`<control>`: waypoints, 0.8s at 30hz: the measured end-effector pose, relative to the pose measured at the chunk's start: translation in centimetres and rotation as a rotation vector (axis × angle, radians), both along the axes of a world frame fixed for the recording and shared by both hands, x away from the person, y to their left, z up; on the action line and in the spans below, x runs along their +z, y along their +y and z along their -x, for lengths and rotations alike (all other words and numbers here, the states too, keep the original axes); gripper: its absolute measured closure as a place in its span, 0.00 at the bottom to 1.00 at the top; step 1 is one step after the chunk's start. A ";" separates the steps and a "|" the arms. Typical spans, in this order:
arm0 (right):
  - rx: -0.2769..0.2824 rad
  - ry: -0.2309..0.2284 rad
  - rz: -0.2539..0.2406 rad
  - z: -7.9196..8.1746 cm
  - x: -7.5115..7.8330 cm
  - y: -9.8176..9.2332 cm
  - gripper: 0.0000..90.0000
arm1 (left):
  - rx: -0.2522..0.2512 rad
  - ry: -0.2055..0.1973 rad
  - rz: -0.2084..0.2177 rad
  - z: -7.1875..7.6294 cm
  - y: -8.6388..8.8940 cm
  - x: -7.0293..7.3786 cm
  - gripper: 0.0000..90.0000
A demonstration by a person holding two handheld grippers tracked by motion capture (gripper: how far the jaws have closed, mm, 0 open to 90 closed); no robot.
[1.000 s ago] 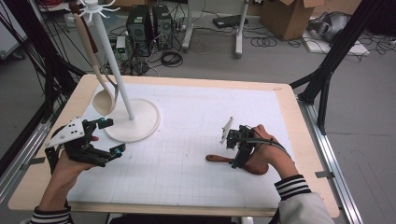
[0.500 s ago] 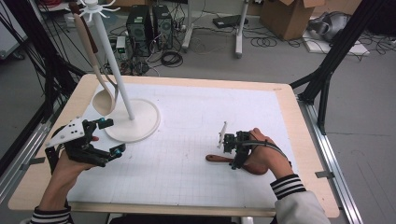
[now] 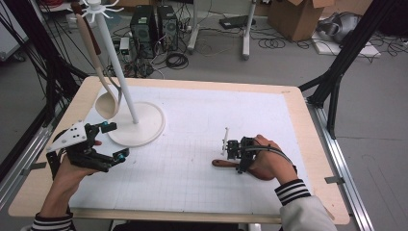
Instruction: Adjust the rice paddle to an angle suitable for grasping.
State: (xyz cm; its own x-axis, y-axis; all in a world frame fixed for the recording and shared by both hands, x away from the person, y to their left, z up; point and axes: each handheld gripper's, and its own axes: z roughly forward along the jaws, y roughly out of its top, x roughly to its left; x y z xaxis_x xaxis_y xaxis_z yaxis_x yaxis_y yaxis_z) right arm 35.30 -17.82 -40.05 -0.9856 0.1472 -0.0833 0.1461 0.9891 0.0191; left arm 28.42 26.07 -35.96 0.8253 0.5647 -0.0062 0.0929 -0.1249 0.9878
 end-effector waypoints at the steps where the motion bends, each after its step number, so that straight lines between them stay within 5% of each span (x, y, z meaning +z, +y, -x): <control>1: 0.001 0.000 0.003 0.0 0.0 0.0 0.63 | 0.000 0.000 0.000 0.0 0.0 0.0 0.02; 24: 0.003 0.023 0.022 -0.1 -0.5 0.4 0.81 | 0.001 0.000 -0.001 0.0 0.0 0.0 0.02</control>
